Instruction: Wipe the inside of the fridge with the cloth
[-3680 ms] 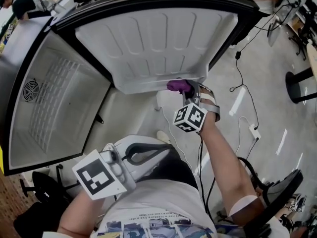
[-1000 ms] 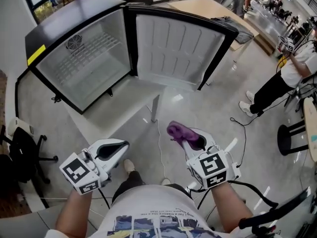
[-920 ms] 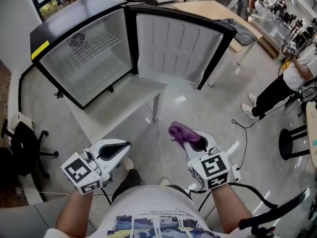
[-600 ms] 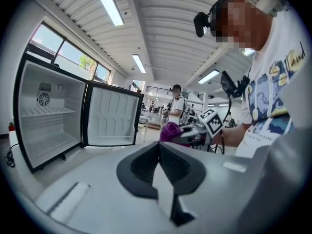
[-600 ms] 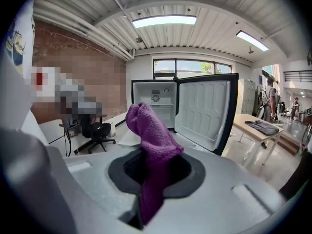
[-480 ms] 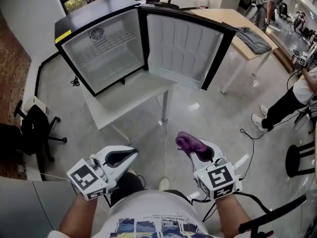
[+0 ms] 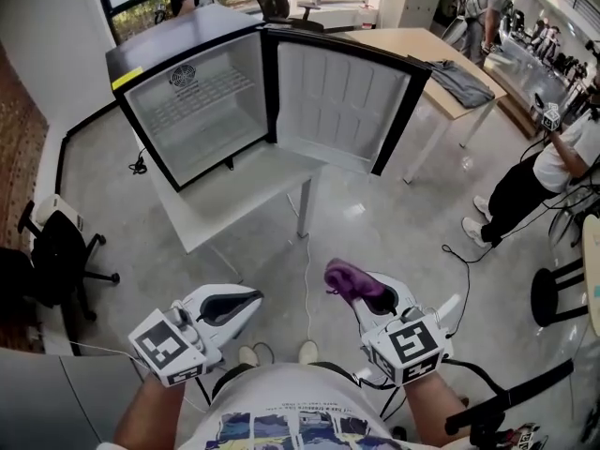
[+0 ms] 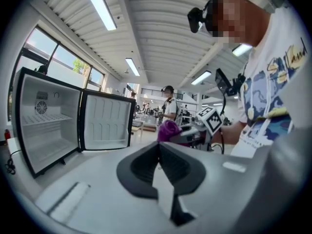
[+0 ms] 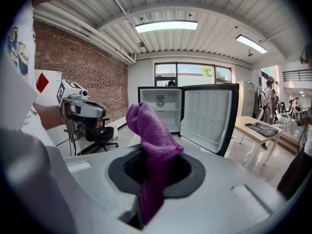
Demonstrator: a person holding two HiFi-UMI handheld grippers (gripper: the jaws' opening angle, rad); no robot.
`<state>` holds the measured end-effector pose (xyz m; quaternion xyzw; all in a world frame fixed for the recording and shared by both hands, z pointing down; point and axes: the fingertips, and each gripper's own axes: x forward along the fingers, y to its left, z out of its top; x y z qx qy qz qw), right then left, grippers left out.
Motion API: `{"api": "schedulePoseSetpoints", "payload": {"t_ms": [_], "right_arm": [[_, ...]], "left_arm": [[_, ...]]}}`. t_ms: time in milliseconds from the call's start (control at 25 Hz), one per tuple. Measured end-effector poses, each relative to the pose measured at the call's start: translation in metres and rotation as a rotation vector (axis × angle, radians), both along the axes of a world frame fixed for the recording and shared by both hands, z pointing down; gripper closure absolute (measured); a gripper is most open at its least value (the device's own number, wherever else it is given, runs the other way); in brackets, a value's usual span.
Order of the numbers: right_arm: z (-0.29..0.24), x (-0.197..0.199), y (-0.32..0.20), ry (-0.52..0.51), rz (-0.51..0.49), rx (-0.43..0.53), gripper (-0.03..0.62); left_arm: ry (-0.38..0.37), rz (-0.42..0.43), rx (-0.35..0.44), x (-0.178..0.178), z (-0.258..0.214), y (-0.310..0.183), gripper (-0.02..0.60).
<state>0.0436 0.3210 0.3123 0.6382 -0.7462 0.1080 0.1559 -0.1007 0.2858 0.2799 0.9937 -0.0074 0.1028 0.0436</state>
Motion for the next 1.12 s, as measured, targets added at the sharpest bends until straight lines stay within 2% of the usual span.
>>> {"api": "schedulePoseSetpoints", "payload": {"t_ms": [240, 480, 840, 1120], "right_arm": [[-0.008, -0.045, 0.0, 0.001, -0.031, 0.02, 0.539], [-0.015, -0.066, -0.004, 0.003, -0.016, 0.047, 0.539], [-0.016, -0.088, -0.01, -0.001, -0.015, 0.043, 0.539], [-0.014, -0.091, -0.008, 0.006, -0.01, 0.026, 0.54]], "left_arm": [[0.013, -0.001, 0.004, -0.031, 0.0, 0.005, 0.575], [0.008, 0.037, 0.007, -0.048, 0.001, 0.004, 0.575], [0.008, 0.072, -0.017, -0.058, 0.002, -0.001, 0.575], [-0.001, 0.096, -0.041, -0.055, 0.008, 0.0, 0.575]]}}
